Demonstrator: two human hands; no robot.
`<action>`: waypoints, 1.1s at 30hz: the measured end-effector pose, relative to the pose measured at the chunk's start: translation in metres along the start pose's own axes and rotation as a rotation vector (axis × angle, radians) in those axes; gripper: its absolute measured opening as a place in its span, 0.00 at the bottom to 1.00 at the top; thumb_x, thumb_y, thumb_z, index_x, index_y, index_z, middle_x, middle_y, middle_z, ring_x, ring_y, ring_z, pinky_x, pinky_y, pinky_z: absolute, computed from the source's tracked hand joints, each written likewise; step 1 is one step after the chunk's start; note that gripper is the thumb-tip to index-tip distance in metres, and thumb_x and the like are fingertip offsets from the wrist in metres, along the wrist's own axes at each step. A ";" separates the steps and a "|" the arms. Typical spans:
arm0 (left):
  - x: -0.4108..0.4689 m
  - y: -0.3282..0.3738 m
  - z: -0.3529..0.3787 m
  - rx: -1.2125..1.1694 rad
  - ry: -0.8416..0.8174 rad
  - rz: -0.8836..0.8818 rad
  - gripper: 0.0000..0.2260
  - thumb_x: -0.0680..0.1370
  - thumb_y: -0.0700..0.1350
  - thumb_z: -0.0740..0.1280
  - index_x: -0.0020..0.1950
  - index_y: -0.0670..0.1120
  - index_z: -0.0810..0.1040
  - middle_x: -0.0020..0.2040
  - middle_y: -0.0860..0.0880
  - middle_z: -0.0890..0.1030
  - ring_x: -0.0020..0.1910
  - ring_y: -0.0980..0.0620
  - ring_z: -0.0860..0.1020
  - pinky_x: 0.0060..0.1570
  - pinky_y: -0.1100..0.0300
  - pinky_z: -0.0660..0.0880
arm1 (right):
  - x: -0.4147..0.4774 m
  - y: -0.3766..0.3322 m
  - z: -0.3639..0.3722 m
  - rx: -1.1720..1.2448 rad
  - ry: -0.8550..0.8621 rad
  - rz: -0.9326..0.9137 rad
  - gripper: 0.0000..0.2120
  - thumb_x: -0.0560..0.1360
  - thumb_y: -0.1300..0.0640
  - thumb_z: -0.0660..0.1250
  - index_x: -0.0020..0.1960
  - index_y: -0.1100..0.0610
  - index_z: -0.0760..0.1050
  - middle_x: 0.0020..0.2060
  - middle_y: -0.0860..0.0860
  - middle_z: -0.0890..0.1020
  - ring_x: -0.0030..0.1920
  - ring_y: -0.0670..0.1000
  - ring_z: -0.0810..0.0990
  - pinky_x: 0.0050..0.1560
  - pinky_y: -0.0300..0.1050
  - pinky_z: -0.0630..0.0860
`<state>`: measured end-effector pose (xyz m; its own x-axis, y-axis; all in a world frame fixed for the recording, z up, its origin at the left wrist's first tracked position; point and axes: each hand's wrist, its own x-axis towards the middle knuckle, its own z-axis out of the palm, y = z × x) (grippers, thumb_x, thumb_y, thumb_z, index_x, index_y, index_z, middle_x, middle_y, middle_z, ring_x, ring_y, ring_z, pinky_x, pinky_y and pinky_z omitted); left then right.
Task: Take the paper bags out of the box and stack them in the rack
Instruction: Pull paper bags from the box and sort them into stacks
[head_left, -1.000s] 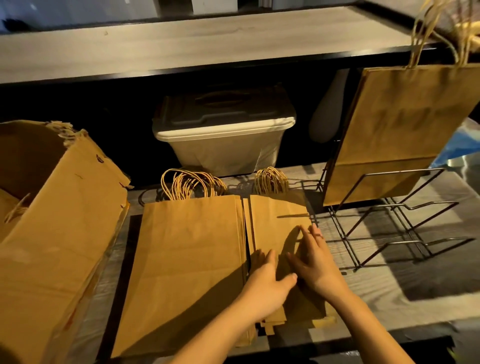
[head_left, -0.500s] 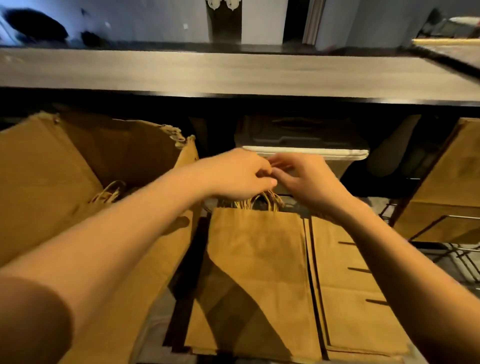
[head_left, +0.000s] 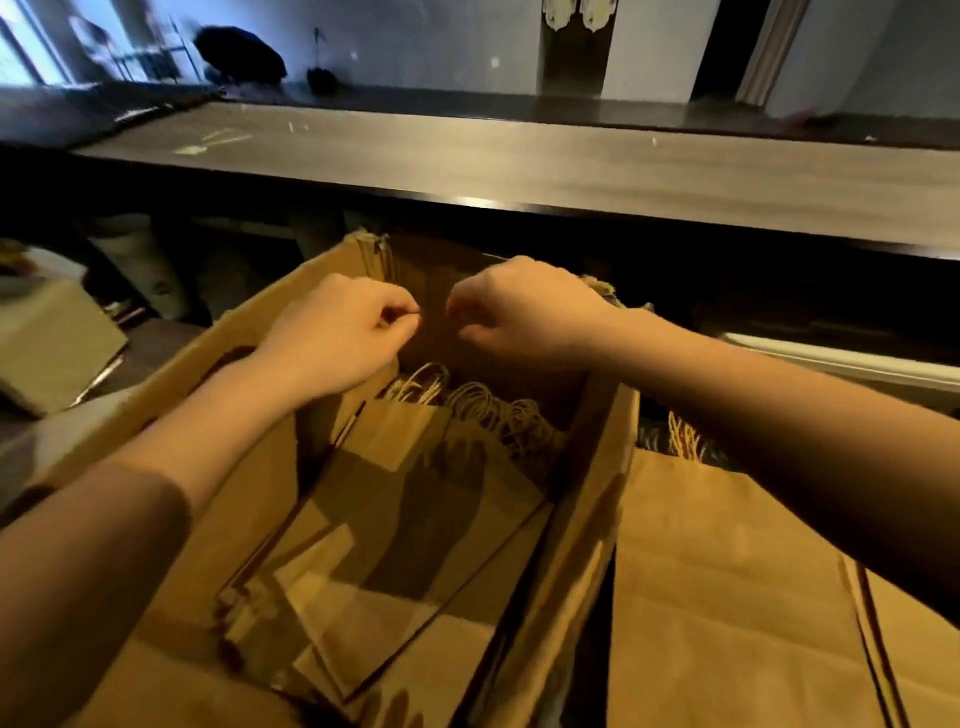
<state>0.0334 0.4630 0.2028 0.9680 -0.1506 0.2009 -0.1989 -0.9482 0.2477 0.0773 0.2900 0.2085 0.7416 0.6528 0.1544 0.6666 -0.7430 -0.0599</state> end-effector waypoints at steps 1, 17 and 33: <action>-0.004 -0.013 0.005 -0.009 -0.009 -0.013 0.11 0.79 0.49 0.61 0.59 0.50 0.79 0.51 0.51 0.81 0.43 0.57 0.74 0.39 0.63 0.69 | 0.007 -0.006 0.008 -0.015 -0.031 -0.017 0.16 0.77 0.52 0.64 0.64 0.51 0.74 0.56 0.50 0.80 0.56 0.51 0.78 0.53 0.49 0.78; -0.022 -0.073 0.029 0.019 -0.047 -0.056 0.12 0.80 0.51 0.58 0.56 0.52 0.80 0.48 0.53 0.82 0.46 0.54 0.78 0.43 0.58 0.74 | 0.015 -0.030 0.154 -0.389 -0.793 -0.333 0.62 0.61 0.29 0.69 0.75 0.46 0.31 0.77 0.55 0.39 0.75 0.62 0.37 0.71 0.66 0.34; -0.023 -0.072 0.034 0.056 -0.165 -0.009 0.13 0.80 0.53 0.58 0.58 0.52 0.79 0.49 0.53 0.81 0.47 0.55 0.77 0.46 0.58 0.74 | 0.008 -0.049 0.135 -0.236 -0.670 -0.477 0.44 0.68 0.48 0.75 0.75 0.48 0.53 0.70 0.53 0.66 0.70 0.58 0.61 0.69 0.58 0.56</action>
<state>0.0306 0.5250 0.1479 0.9826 -0.1813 0.0391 -0.1855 -0.9632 0.1948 0.0608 0.3518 0.0791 0.3233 0.7978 -0.5090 0.9408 -0.3291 0.0816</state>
